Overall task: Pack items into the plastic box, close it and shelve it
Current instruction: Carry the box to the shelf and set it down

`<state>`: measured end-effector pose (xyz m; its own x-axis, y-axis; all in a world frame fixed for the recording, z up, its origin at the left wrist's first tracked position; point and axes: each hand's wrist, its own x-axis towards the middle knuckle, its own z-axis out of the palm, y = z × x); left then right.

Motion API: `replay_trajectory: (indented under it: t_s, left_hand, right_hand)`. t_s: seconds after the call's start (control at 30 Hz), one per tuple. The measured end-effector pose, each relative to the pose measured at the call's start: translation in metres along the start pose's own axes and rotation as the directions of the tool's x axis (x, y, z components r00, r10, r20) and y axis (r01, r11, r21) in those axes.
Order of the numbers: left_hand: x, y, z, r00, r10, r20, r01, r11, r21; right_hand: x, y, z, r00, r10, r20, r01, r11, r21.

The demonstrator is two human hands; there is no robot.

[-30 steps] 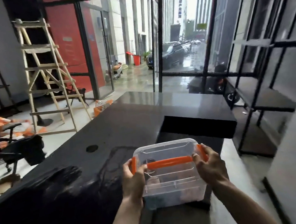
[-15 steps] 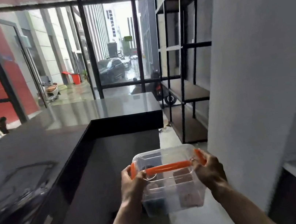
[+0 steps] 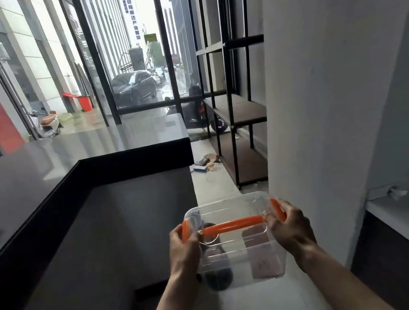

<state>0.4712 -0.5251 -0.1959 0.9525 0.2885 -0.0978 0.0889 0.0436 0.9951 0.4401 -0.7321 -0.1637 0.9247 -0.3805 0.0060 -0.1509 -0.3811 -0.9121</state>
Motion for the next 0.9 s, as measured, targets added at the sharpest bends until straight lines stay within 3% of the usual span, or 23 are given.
replay_trajectory:
  t_s: [0.27, 0.6, 0.9]
  left_hand:
    - [0.097, -0.002, 0.044, 0.999, -0.001, 0.053, 0.001, 1.000, -0.010]
    - [0.328, 0.023, 0.126, 0.986, 0.013, 0.165, -0.005, 0.999, -0.049]
    - [0.468, 0.061, 0.255, 0.971, -0.009, 0.240, 0.023, 0.998, -0.053]
  right_hand:
    - [0.095, 0.004, 0.029, 1.000, 0.027, -0.017, -0.027, 1.000, 0.004]
    - [0.309, -0.040, 0.099, 0.994, 0.055, -0.093, -0.055, 0.998, 0.003]
    - [0.483, -0.061, 0.079, 0.970, 0.096, -0.223, -0.099, 0.995, -0.003]
